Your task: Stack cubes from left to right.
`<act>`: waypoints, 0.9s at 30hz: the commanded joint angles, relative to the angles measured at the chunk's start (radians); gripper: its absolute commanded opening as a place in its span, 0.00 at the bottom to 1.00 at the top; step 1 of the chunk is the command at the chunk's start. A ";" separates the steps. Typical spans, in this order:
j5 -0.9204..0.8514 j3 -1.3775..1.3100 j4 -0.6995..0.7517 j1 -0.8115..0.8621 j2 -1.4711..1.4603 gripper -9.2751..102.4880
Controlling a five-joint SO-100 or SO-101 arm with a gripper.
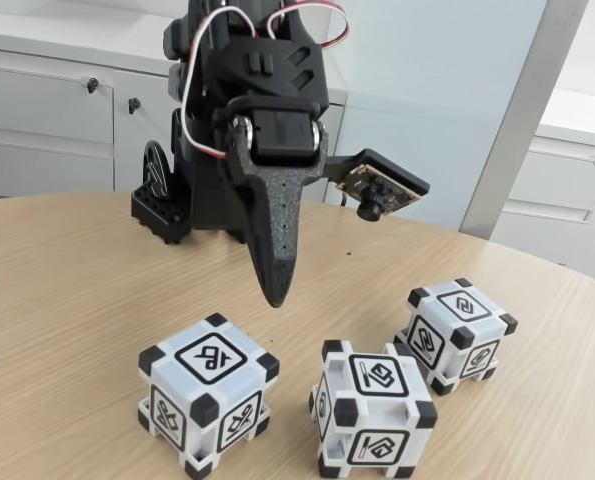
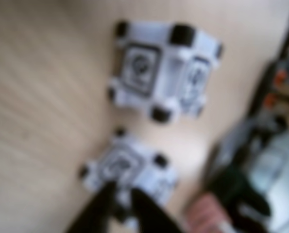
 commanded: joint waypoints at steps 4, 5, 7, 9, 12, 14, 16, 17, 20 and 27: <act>-0.038 -0.006 -0.008 -0.003 0.054 0.08; -0.038 -0.006 -0.008 -0.003 0.054 0.08; -0.040 -0.006 -0.008 -0.003 0.054 0.08; -0.041 -0.006 -0.008 -0.003 0.054 0.08; -0.043 -0.006 -0.008 -0.003 0.054 0.08; -0.043 -0.006 -0.008 -0.003 0.054 0.08; -0.043 -0.006 -0.008 -0.003 0.054 0.08; -0.041 -0.006 -0.008 -0.003 0.054 0.08; -0.034 -0.006 -0.008 -0.003 0.054 0.08; 0.020 -0.006 -0.006 0.011 0.057 0.08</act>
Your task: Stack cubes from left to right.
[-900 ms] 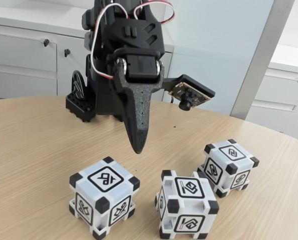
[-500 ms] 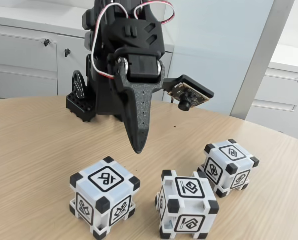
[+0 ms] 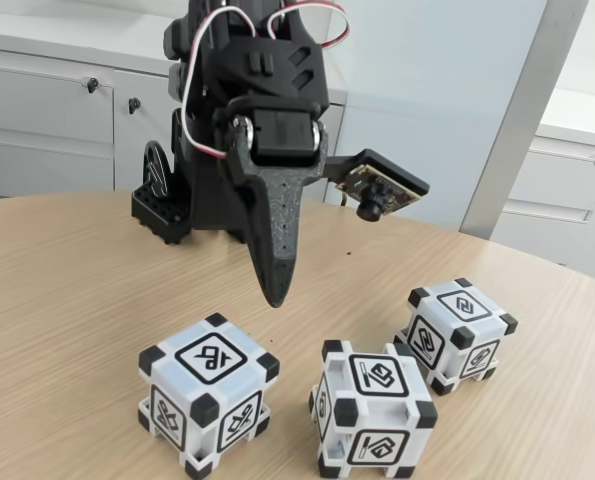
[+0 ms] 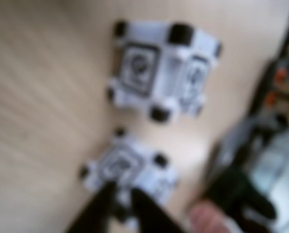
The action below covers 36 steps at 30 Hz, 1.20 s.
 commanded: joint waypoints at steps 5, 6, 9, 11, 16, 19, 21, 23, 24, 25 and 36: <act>-0.020 -0.028 -0.006 0.003 0.051 0.08; -0.009 -0.038 -0.005 0.002 0.055 0.08; -0.009 -0.112 -0.003 -0.005 0.034 0.08; -0.008 -0.190 0.000 -0.005 0.005 0.08; -0.002 -0.422 0.104 -0.008 -0.207 0.08; 0.002 -0.595 0.195 -0.020 -0.400 0.08; -0.009 -0.721 0.238 -0.064 -0.532 0.08; -0.014 -0.841 0.270 -0.117 -0.655 0.08; -0.006 -0.894 0.284 -0.143 -0.710 0.08; -0.002 -0.946 0.296 -0.167 -0.761 0.08; 0.115 -1.210 0.293 -0.505 -0.965 0.20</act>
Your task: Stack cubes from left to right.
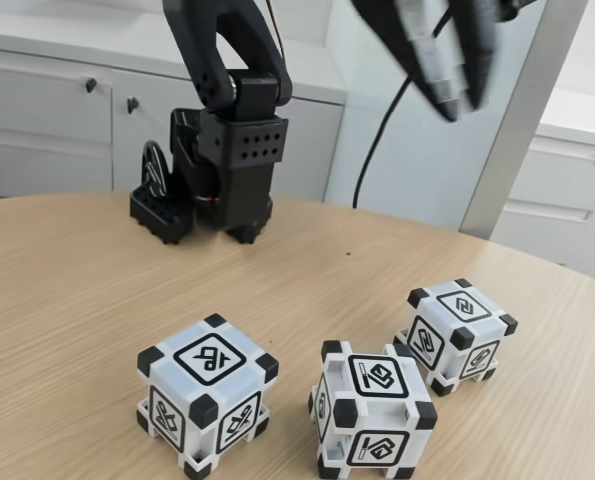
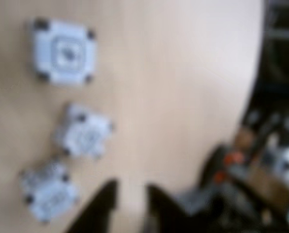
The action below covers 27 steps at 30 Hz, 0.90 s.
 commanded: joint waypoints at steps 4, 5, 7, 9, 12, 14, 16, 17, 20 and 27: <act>0.055 -0.055 -0.011 -0.132 -0.005 0.25; 0.015 -0.055 -0.011 -0.147 -0.006 0.27; -0.060 -0.052 -0.011 -0.176 -0.009 0.29; -0.126 -0.043 -0.011 -0.196 -0.023 0.34; -0.110 -0.037 -0.011 -0.202 -0.072 0.43; -0.037 -0.037 -0.009 -0.187 -0.129 0.43; 0.069 -0.037 -0.006 -0.186 -0.204 0.42; 0.112 -0.037 0.000 -0.186 -0.245 0.40; 0.206 -0.037 0.003 -0.186 -0.371 0.40; 0.259 -0.051 -0.011 -0.186 -0.595 0.43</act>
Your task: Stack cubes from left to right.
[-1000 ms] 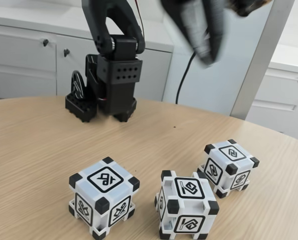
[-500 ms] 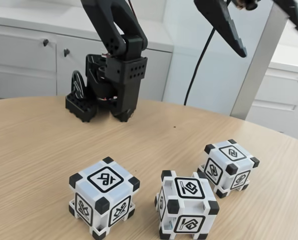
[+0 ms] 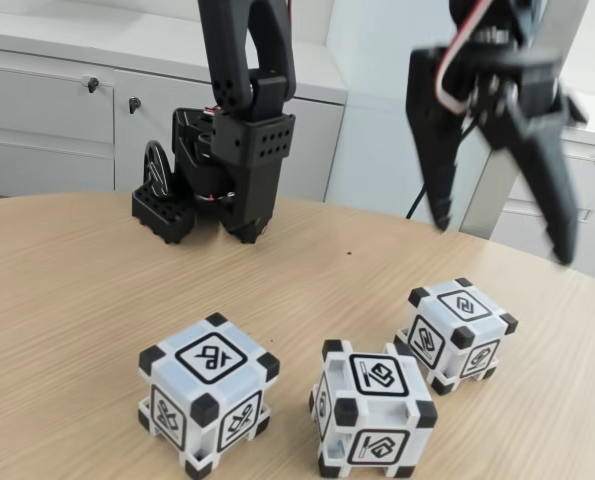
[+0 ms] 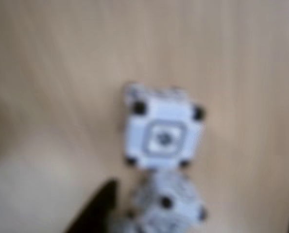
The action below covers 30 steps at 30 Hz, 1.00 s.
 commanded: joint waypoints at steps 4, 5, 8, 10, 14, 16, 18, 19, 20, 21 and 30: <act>0.040 -0.046 -0.008 0.008 -0.104 0.42; 0.040 -0.046 -0.008 0.008 -0.115 0.42; 0.029 -0.046 -0.008 0.008 -0.143 0.42; 0.020 -0.046 -0.008 0.008 -0.163 0.42; 0.026 -0.048 -0.008 0.008 -0.215 0.42; 0.028 -0.048 -0.009 0.006 -0.235 0.42; 0.031 -0.048 -0.009 -0.002 -0.249 0.42; 0.031 -0.049 -0.011 -0.003 -0.256 0.42; 0.031 -0.049 -0.011 -0.005 -0.259 0.42; 0.031 -0.049 -0.011 -0.006 -0.264 0.42; 0.012 -0.035 -0.118 -0.008 -0.268 0.41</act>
